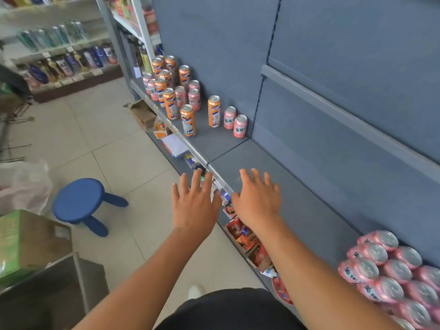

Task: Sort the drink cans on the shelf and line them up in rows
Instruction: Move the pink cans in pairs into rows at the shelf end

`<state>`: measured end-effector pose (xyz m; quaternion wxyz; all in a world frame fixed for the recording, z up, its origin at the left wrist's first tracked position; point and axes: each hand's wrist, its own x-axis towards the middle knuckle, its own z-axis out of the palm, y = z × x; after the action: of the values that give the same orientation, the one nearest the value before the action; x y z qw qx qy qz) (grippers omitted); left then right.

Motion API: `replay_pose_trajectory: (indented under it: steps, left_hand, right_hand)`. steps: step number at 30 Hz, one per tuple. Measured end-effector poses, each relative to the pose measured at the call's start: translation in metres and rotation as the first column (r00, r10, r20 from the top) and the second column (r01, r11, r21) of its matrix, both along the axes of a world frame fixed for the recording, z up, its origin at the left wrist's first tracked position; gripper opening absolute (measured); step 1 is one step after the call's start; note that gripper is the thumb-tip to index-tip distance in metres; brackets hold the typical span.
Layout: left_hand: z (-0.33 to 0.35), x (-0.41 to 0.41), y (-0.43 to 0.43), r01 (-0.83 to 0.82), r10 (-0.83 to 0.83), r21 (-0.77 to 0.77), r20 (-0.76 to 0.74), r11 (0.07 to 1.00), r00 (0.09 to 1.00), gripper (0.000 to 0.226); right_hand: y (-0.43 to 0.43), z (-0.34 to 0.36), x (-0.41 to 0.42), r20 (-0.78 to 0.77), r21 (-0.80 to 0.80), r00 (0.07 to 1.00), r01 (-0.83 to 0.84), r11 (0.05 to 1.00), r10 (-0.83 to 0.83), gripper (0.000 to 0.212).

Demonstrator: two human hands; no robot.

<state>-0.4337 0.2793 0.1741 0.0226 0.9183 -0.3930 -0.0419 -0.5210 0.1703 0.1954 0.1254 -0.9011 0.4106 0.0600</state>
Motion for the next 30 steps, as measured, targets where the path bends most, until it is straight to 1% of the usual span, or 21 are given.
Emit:
replay_pose_trajectory:
  steps: [4, 6, 10, 14, 21, 30]
  left_hand:
    - [-0.001, 0.053, 0.035, -0.049, 0.049, -0.020, 0.005, 0.999, 0.999, 0.056]
    - [-0.003, 0.077, 0.048, -0.071, 0.071, -0.003, -0.015, 0.997, 0.997, 0.055]
    - [-0.006, 0.118, 0.066, -0.128, 0.128, 0.002, -0.035, 0.992, 0.991, 0.053]
    - [-0.009, 0.151, 0.065, -0.159, 0.161, 0.038, -0.059, 0.987, 0.985, 0.055]
    - [-0.011, 0.221, 0.032, -0.192, 0.194, 0.033, -0.056, 0.981, 0.979, 0.055]
    - [-0.010, 0.333, -0.066, -0.155, 0.159, 0.095, -0.031, 0.983, 0.987, 0.057]
  right_hand:
    - [0.024, -0.004, 0.062, 0.030, -0.003, 1.000, -0.007, 1.000, 0.008, 0.057]
    - [0.031, -0.005, 0.089, 0.030, 0.003, 0.999, -0.024, 1.000, 0.024, 0.056]
    - [0.039, -0.009, 0.135, 0.040, 0.010, 0.998, -0.050, 0.999, 0.050, 0.060]
    - [0.032, -0.016, 0.177, 0.070, 0.013, 0.996, -0.063, 0.998, 0.062, 0.062]
    - [-0.011, -0.033, 0.252, 0.072, 0.036, 0.996, -0.059, 0.998, 0.057, 0.057]
    - [-0.111, -0.048, 0.355, 0.049, 0.061, 0.994, -0.105, 0.993, 0.102, 0.048]
